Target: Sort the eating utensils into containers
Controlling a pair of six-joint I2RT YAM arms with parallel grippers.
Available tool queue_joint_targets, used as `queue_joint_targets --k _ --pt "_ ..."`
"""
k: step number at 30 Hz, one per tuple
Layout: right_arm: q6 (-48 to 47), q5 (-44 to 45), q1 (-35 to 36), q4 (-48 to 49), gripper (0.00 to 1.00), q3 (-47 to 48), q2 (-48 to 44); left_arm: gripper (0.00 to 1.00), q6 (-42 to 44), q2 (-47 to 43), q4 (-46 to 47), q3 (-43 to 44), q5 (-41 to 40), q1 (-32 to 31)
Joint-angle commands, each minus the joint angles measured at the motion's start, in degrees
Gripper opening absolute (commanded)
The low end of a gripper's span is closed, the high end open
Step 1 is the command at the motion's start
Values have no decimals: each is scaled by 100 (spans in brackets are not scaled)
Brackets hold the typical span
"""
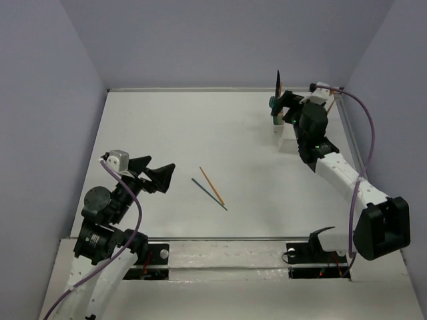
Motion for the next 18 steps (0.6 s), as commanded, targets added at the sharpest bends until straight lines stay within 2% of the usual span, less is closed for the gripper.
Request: queue_joint_targets --k 1,7,11,18 --pt "-70 -469 1284 -726 100 -121 168 99 39 181 207 67 -97 141" --pt "-282 -961 2707 -1587 98 90 712 99 21 251 198 58 -149 317" --pt "-395 -847 3465 -2122 88 458 1493 99 -14 243 181 67 -211 432" --pt "-493 -741 3976 -3001 71 1496 2821 99 -41 164 154 67 -264 493"
